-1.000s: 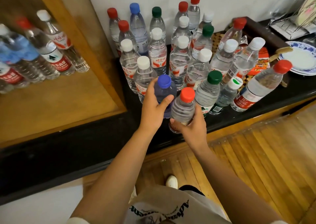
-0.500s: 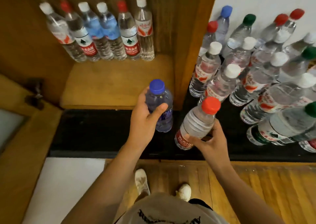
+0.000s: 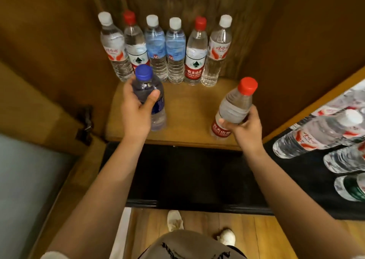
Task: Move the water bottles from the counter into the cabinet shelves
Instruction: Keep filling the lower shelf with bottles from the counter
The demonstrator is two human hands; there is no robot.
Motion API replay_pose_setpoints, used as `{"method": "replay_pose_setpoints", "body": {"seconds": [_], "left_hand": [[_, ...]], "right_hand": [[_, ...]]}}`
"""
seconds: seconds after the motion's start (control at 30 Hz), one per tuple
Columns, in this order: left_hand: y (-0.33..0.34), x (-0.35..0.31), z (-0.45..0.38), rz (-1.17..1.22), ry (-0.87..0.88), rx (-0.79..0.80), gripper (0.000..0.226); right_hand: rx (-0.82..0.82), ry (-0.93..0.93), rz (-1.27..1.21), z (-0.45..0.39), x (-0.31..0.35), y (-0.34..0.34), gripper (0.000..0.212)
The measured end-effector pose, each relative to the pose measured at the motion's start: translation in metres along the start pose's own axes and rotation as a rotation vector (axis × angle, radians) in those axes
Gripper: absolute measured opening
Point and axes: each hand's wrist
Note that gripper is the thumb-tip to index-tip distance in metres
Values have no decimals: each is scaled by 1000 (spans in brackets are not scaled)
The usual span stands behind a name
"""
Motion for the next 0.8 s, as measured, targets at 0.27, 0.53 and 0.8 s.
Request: {"method": "replay_pose_setpoints", "body": {"seconds": [0.27, 0.53, 0.8], "left_hand": [[-5, 16, -31, -85, -35, -127, 57], [-5, 26, -30, -146, -26, -181, 64], [-6, 27, -37, -237, -71, -219, 71]], "right_hand": [[-90, 107, 32, -44, -1, 12, 63], [-81, 97, 18, -51, -7, 8, 75], [-152, 508, -288, -39, -16, 22, 82]]}}
Point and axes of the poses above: each hand's wrist, its own z-axis away from the middle knuckle, its own y-axis out of the palm, x = y × z, and after that the axes turned 6 degrees about x, right-handed
